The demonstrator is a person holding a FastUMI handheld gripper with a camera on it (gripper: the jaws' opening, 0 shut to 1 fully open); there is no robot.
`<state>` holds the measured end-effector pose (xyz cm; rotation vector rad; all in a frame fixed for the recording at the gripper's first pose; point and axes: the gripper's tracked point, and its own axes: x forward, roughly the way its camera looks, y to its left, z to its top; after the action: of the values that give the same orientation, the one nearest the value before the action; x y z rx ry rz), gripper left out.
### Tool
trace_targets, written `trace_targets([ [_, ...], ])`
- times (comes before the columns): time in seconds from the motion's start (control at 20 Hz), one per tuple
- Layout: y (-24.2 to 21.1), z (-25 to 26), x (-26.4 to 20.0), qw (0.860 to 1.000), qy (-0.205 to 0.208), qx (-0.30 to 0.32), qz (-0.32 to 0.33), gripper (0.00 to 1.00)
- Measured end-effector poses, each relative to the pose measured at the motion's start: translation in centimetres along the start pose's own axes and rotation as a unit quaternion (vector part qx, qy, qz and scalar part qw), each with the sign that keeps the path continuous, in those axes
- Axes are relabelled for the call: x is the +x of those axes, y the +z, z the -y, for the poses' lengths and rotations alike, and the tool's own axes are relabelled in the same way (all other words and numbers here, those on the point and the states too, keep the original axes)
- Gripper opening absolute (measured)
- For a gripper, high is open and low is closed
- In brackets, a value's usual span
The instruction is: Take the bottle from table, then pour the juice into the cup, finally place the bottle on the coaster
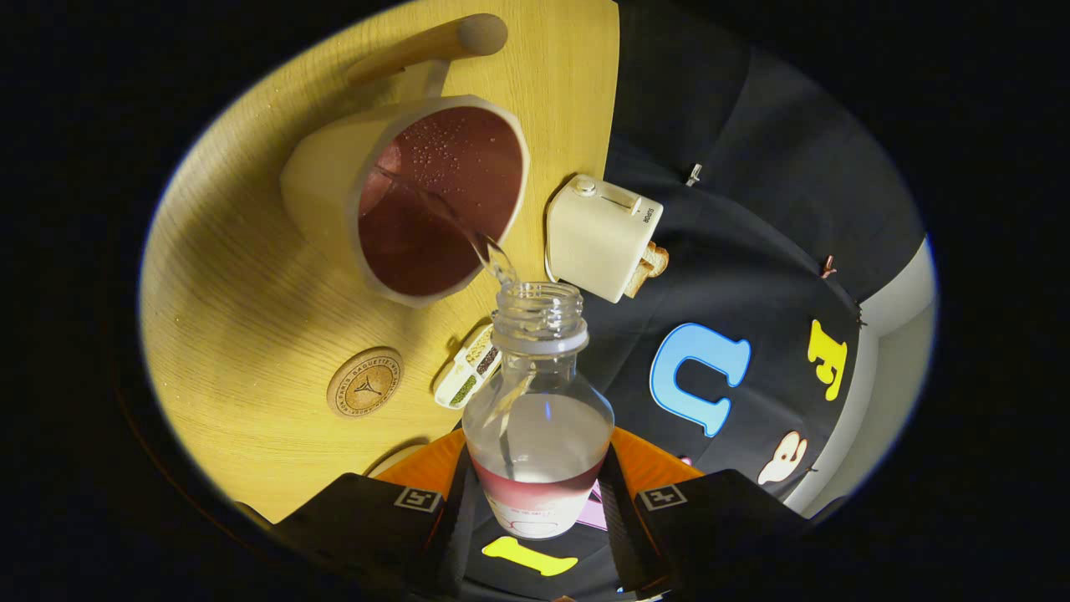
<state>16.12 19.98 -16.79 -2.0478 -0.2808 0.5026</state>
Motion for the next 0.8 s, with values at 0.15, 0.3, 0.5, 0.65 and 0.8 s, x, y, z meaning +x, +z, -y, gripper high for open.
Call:
trace_targets([
  [0.15, 0.24, -0.05, -0.02, 1.0, -0.003, -0.021, 0.007, 0.7],
  [0.3, 0.71, 0.41, 0.09, 0.999, -0.009, -0.041, 0.018, 0.7],
  [0.5, 0.58, 0.12, -0.1, 0.998, -0.006, -0.054, 0.016, 0.7],
  [0.65, 0.7, 0.21, -0.13, 0.997, -0.009, -0.069, 0.019, 0.7],
  [0.8, 0.58, 0.4, -0.09, 0.997, -0.01, -0.076, 0.016, 0.7],
])
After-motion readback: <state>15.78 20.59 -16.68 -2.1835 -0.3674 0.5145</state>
